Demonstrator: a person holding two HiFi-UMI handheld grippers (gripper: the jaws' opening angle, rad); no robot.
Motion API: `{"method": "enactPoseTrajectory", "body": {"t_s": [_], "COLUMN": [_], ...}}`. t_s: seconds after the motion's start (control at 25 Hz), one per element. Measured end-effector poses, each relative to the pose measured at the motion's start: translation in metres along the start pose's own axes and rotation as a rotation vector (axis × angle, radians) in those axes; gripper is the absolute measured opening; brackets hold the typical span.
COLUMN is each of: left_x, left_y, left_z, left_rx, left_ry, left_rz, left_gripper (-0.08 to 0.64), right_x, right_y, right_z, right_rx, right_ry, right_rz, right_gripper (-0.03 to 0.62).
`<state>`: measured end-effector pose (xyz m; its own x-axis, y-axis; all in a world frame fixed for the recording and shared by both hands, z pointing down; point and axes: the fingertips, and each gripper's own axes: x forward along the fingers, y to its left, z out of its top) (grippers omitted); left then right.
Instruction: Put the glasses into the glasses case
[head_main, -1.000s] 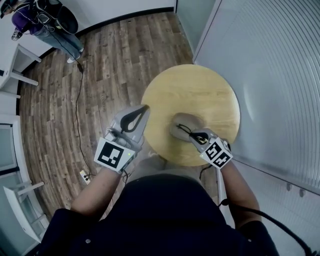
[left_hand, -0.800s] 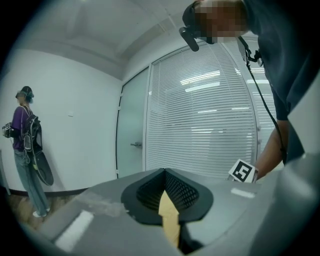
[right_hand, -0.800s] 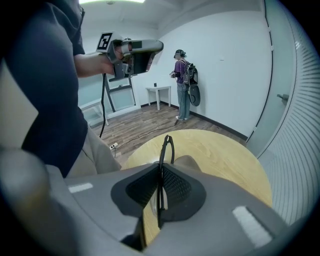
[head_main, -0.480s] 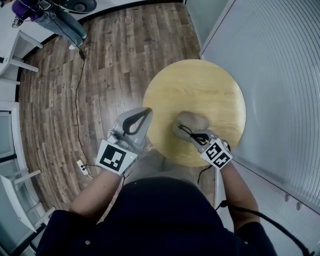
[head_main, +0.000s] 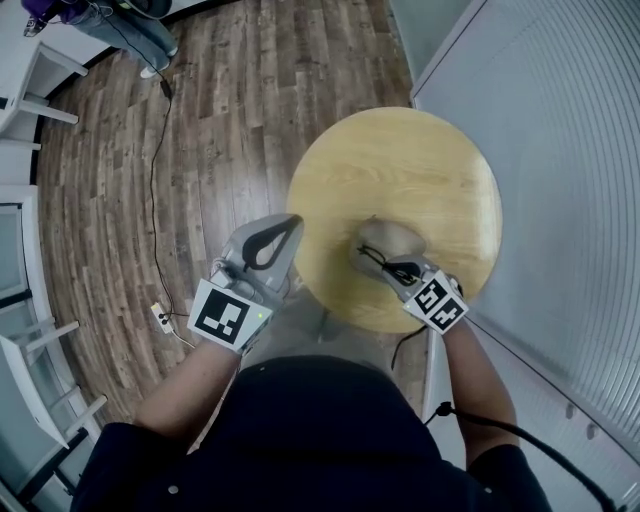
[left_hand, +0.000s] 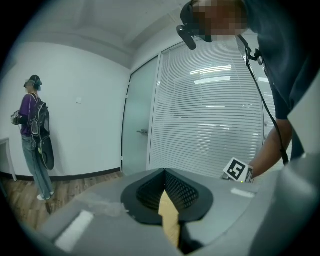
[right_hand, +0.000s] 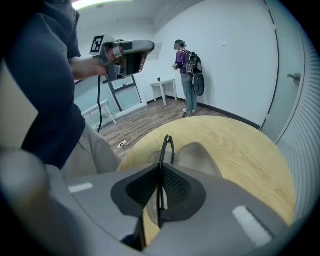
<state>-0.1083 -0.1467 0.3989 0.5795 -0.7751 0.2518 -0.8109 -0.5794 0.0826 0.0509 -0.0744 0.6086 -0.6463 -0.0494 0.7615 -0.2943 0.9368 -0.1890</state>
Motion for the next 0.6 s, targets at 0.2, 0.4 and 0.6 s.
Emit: {"method": "enactPoseTrajectory", "body": {"t_s": [0.2, 0.4, 0.6], "left_x": [0.005, 0.006, 0.006], "left_y": [0.005, 0.008, 0.011], "left_z": [-0.004, -0.007, -0.018], "left_rx": [-0.030, -0.043, -0.056], "left_ry": [0.012, 0.019, 0.033], "left_rz": [-0.001, -0.004, 0.007], "left_gripper": [0.002, 0.001, 0.000], "right_x": [0.008, 0.017, 0.030], "right_y": [-0.001, 0.008, 0.006], "right_z": [0.001, -0.002, -0.010], "right_rx": [-0.005, -0.016, -0.011], "right_ry": [0.020, 0.050, 0.066], "right_rz": [0.062, 0.131, 0.163], "right_gripper": [0.031, 0.031, 0.031]}}
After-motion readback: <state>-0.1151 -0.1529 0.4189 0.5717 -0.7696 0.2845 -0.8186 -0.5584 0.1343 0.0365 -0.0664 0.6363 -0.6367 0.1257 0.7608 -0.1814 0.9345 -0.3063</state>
